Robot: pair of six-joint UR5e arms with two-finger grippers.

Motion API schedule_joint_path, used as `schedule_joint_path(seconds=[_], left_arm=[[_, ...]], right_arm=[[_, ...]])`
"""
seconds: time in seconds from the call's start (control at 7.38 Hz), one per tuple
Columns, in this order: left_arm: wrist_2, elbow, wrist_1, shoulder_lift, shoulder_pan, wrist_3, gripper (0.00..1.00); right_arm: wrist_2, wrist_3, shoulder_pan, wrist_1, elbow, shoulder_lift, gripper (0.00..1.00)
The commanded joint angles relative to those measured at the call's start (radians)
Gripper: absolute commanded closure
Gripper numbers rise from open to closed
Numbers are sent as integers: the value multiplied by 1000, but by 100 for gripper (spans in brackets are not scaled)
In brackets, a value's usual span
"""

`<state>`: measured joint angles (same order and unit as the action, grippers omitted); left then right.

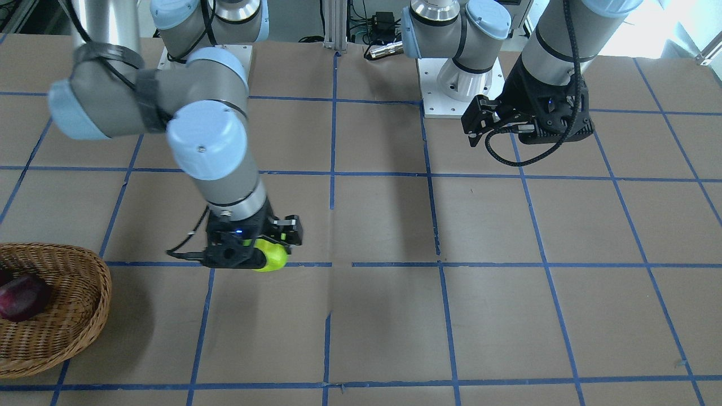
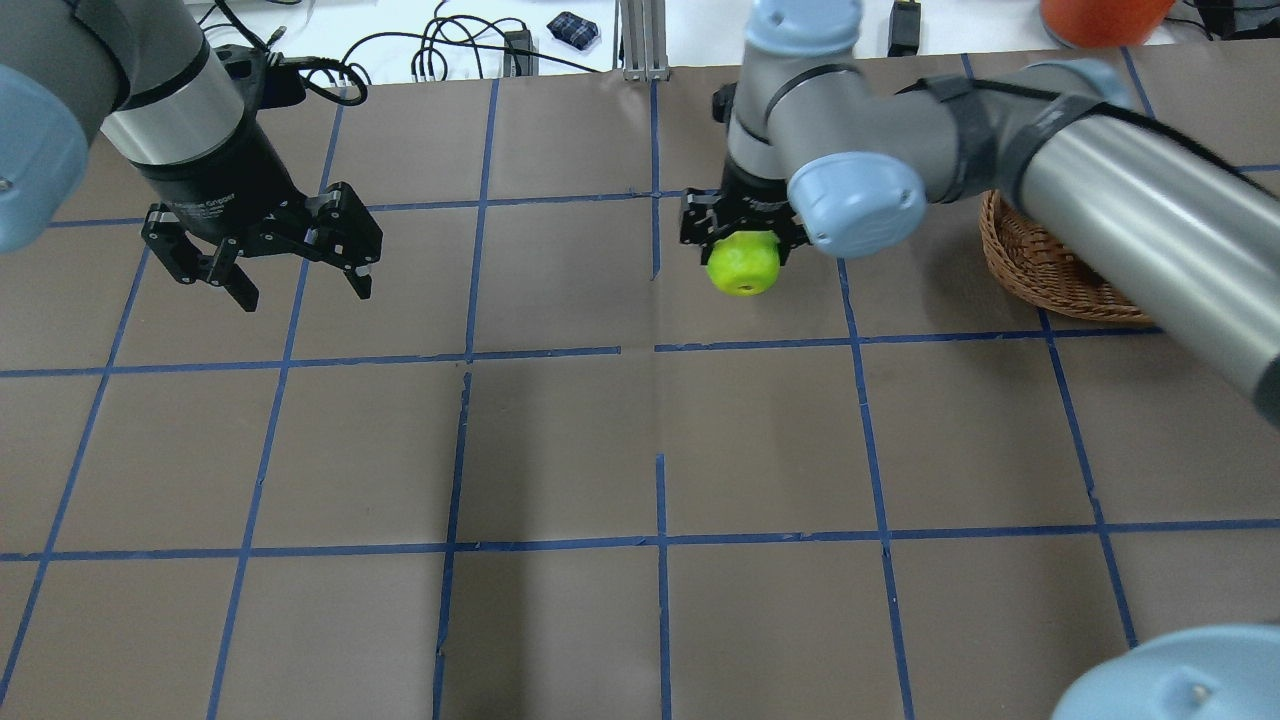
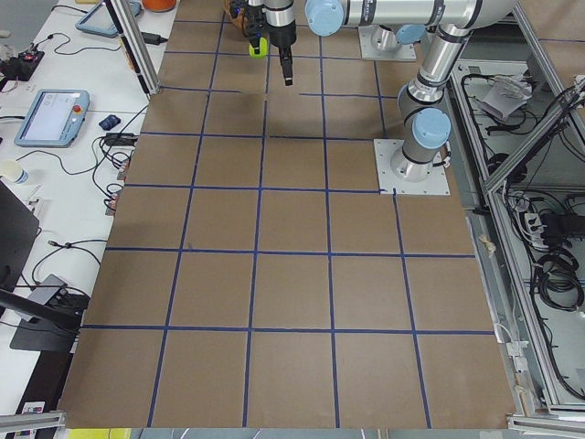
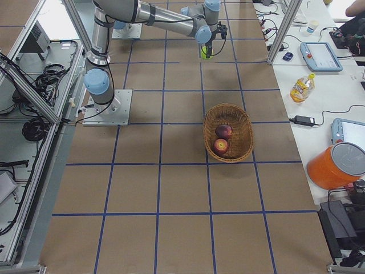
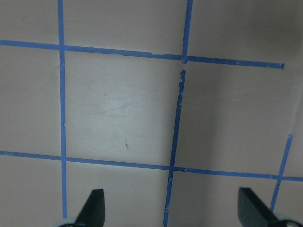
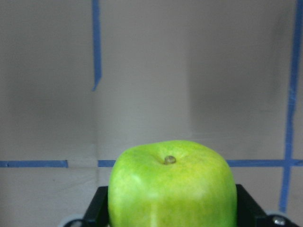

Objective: Put all apples into basket
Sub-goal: 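Carry the green apple into the basket and release it with the right gripper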

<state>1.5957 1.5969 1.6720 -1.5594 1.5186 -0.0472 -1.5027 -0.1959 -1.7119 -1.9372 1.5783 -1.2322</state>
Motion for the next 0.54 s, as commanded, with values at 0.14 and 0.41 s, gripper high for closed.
schedule_joint_path(seconds=[0.14, 0.41], left_arm=[[1, -9, -2, 10, 2, 1, 0], [1, -11, -2, 1, 0, 1, 0]], right_arm=[[-89, 257, 332, 95, 5, -66, 100], [-137, 457, 432, 26, 2, -14, 100]])
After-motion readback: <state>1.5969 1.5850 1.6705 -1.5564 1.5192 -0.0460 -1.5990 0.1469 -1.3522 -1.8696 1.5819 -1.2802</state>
